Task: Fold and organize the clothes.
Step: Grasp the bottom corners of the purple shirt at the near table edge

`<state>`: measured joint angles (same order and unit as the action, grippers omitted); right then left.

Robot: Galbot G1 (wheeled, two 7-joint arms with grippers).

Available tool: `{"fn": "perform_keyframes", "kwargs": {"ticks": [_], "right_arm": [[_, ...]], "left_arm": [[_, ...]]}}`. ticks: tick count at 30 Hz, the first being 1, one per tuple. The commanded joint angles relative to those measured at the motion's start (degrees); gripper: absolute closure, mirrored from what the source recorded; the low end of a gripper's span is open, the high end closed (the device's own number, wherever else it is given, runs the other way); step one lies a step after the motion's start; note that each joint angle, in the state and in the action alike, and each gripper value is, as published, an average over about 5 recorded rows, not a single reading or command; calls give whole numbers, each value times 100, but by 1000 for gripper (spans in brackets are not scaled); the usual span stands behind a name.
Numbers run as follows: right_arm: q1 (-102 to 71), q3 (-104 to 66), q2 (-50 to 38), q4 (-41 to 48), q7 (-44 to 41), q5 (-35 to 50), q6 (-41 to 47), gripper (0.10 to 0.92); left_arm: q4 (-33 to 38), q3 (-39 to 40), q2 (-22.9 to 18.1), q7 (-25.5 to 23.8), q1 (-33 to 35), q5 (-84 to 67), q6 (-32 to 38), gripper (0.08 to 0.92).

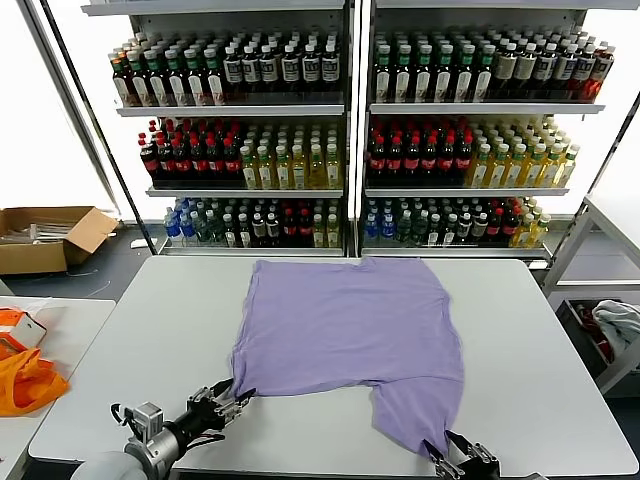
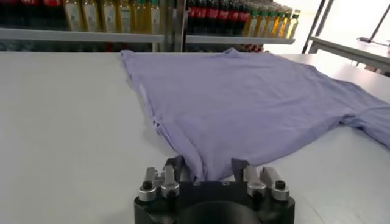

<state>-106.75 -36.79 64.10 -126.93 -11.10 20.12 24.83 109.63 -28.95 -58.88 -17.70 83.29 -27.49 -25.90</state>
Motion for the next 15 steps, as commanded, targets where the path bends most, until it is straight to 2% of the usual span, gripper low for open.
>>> {"fn": "perform_keyframes", "kwargs": {"ticks": [1, 7, 10, 15], "right_arm": [[59, 104, 23, 78, 4, -68, -10, 752], [51, 130, 20, 38, -17, -47, -95, 903], [-7, 88, -1, -53, -78, 36, -243, 918], [-377, -74, -216, -360, -161, 407, -546, 918]], "left_arm": [[-192, 67, -31, -11, -78, 143, 31, 637], [-101, -21, -100, -5, 43, 143, 60, 806], [87, -103, -148, 7, 190, 139, 57, 858], [422, -215, -177, 56, 473, 146, 35, 879]]}}
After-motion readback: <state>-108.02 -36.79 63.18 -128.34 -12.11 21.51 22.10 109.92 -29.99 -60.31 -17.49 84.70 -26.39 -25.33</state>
